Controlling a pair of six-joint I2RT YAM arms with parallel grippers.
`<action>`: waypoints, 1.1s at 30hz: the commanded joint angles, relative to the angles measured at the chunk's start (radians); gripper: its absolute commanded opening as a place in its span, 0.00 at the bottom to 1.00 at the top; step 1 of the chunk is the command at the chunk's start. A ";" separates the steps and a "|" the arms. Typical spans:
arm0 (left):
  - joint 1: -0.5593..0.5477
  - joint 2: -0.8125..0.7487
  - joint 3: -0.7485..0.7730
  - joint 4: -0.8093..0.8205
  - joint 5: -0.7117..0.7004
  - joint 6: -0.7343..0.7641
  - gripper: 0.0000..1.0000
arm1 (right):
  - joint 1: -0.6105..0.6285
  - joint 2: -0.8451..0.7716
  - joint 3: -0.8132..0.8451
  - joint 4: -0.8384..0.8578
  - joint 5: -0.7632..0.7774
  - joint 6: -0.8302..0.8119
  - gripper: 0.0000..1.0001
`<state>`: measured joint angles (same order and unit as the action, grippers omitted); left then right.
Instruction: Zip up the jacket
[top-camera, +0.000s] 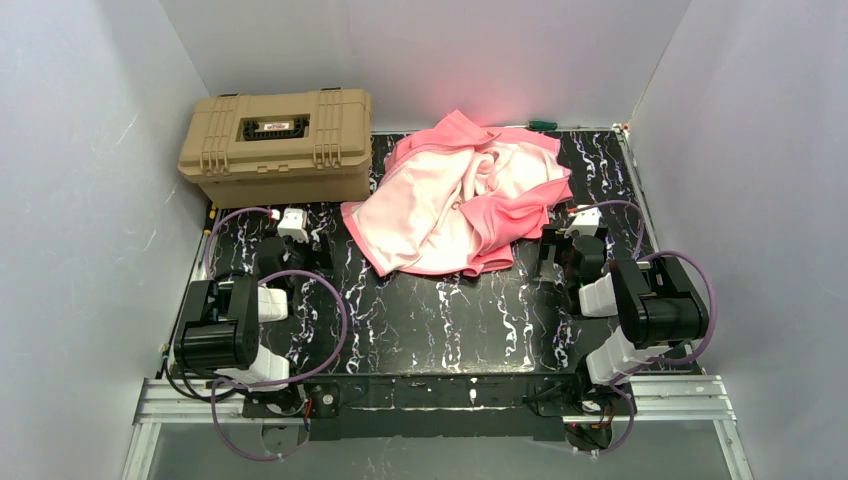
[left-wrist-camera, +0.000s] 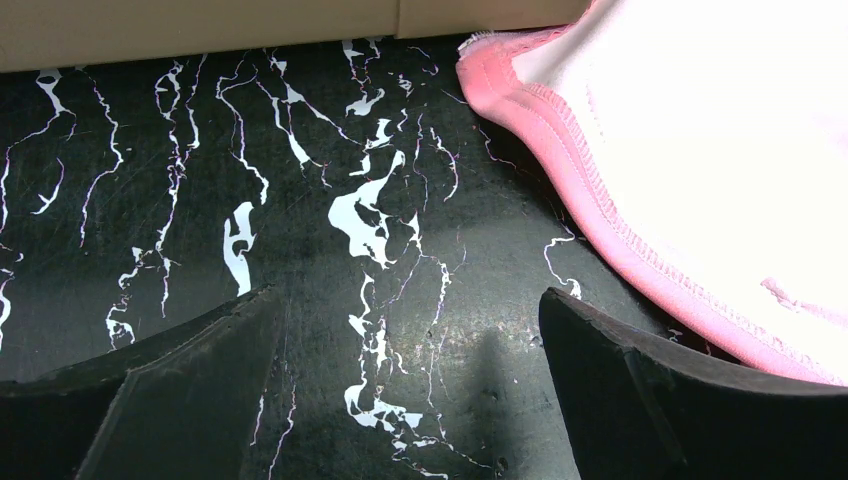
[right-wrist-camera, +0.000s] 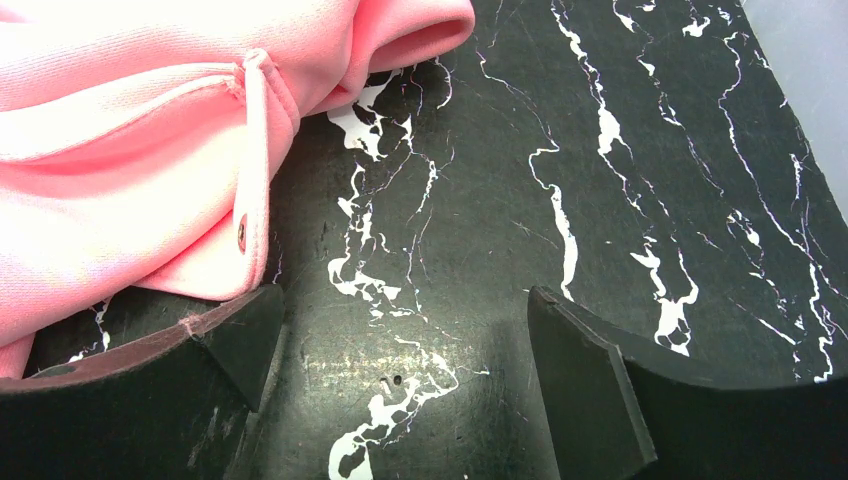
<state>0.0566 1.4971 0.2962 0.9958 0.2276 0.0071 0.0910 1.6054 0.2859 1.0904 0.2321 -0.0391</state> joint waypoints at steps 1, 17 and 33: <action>-0.003 -0.014 -0.006 0.029 -0.010 0.010 0.99 | -0.002 0.001 0.009 0.040 -0.002 -0.012 1.00; 0.016 -0.213 0.333 -0.658 0.083 0.001 0.99 | -0.003 -0.266 0.311 -0.571 0.209 0.397 1.00; -0.002 -0.370 0.779 -1.467 0.421 0.110 0.99 | 0.430 -0.182 0.680 -1.066 0.093 0.267 1.00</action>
<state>0.0677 1.1435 1.0458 -0.2790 0.5529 0.0952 0.4496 1.3441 0.9073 0.1532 0.2138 0.3077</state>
